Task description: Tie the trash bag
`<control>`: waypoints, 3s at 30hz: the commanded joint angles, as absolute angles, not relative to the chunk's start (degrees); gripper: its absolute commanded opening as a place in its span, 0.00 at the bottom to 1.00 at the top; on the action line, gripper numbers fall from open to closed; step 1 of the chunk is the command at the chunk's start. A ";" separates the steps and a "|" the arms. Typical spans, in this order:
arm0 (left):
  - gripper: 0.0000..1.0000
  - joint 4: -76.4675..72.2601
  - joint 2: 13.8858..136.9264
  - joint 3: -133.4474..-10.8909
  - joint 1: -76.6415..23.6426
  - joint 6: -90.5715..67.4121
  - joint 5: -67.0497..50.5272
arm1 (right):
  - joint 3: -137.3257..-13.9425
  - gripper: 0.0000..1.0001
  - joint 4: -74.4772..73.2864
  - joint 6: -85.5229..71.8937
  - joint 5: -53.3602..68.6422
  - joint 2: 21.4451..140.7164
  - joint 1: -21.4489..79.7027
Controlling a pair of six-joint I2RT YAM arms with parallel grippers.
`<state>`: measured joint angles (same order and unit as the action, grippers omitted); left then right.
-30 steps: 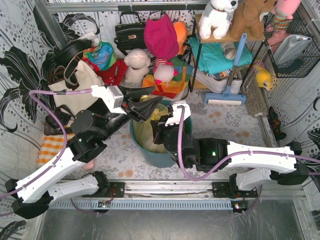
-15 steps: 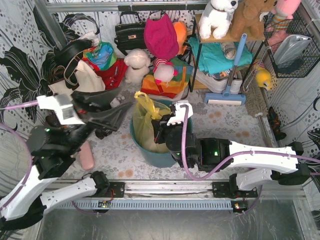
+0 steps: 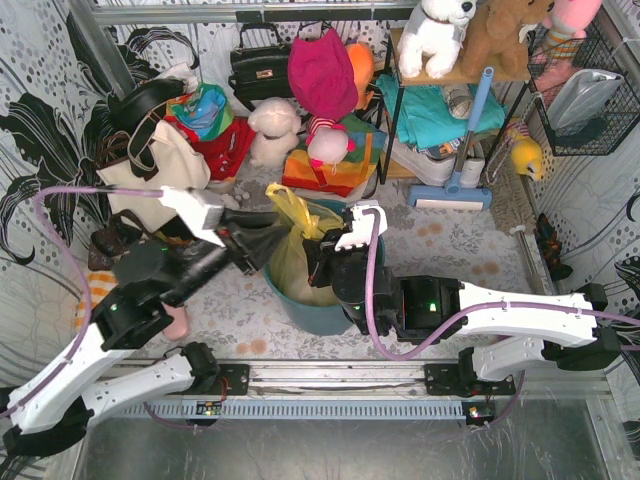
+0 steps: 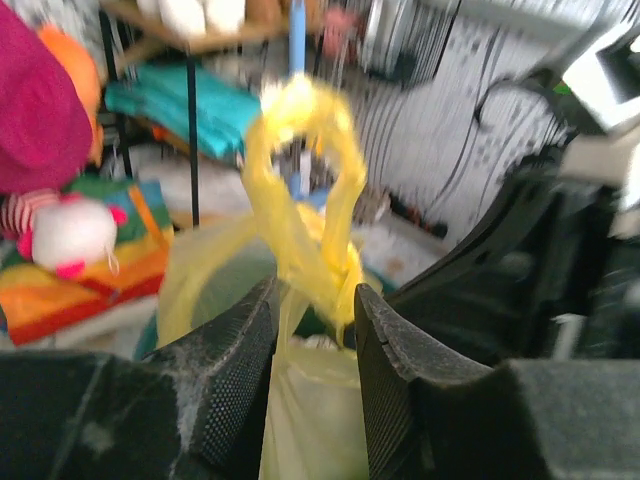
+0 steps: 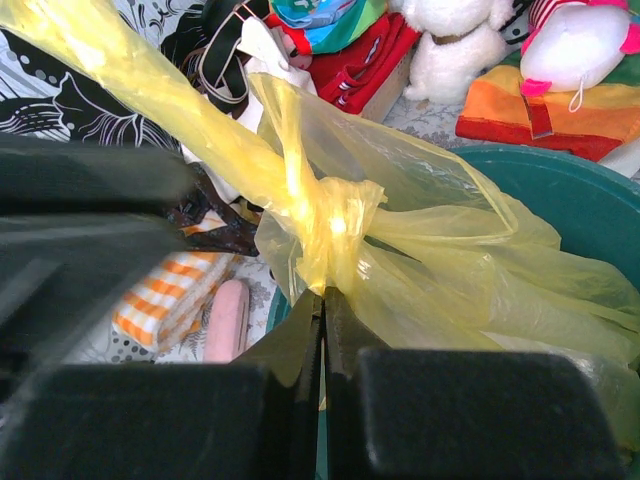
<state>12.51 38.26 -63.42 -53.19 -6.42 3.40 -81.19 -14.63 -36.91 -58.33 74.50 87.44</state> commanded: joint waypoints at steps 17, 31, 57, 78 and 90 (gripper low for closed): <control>0.46 17.11 41.44 -59.34 -52.23 -1.53 4.20 | -82.79 0.00 -16.02 -39.28 -57.79 74.26 87.80; 0.09 16.93 45.02 -60.47 -51.73 1.05 1.32 | -81.74 0.00 -13.40 -39.07 -55.47 75.66 87.72; 0.00 23.14 41.34 -64.09 -51.77 -0.65 -2.94 | -75.44 0.00 -4.98 -38.48 -52.45 77.14 82.11; 0.00 24.93 39.97 -62.47 -51.77 -3.93 -5.91 | -59.33 0.00 55.16 -4.47 -56.51 79.96 81.89; 0.00 22.41 39.20 -59.84 -51.77 -7.15 -8.06 | -59.26 0.00 87.56 20.58 -58.81 88.25 81.91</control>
<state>24.95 39.38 -61.23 -51.94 -5.45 -5.54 -59.05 69.47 9.02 -57.28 86.21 82.15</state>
